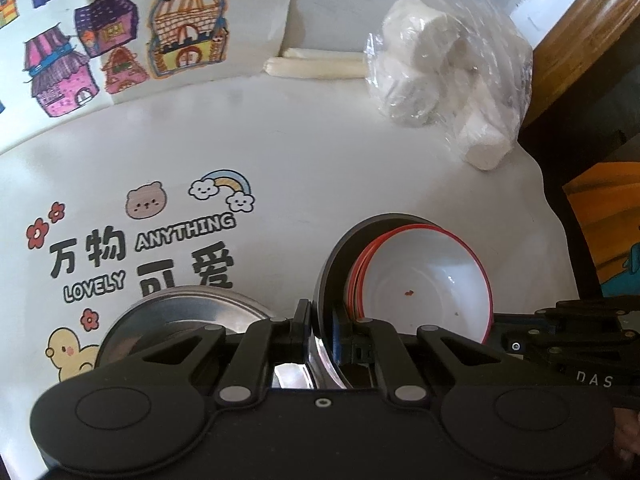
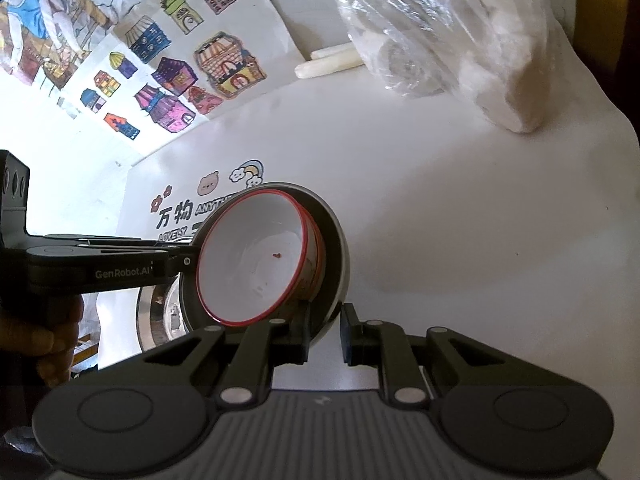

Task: Organize plates and bowls
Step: 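Carry the steel bowl with both tools over the steel plate stack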

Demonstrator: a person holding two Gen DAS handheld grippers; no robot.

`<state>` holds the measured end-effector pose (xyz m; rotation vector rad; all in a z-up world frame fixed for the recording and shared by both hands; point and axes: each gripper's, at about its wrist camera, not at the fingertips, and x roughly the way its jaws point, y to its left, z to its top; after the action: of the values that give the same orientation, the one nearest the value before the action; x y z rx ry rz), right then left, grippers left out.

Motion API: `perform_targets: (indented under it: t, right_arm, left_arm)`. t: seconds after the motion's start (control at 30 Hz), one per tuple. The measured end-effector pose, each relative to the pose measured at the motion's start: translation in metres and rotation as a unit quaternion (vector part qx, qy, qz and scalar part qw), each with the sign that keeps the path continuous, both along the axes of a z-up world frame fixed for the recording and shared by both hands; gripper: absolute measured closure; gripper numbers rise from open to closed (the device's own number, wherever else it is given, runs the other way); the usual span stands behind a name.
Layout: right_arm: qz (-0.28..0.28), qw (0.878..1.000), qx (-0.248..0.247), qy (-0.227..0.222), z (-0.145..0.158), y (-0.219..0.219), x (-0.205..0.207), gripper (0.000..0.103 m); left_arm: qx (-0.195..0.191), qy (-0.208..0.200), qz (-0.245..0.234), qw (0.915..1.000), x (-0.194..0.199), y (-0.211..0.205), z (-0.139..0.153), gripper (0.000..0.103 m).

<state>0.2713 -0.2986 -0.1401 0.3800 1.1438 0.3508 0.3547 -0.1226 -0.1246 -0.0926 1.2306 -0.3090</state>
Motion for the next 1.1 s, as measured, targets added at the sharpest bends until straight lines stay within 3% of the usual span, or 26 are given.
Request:
perform_targets:
  t: [1.1]
  right_arm:
    - [0.079, 0.997, -0.004, -0.011, 0.003, 0.067, 0.017, 0.086]
  left_arm:
    - [0.001, -0.003, 0.076, 0.9971, -0.021, 0.067, 0.005, 0.095]
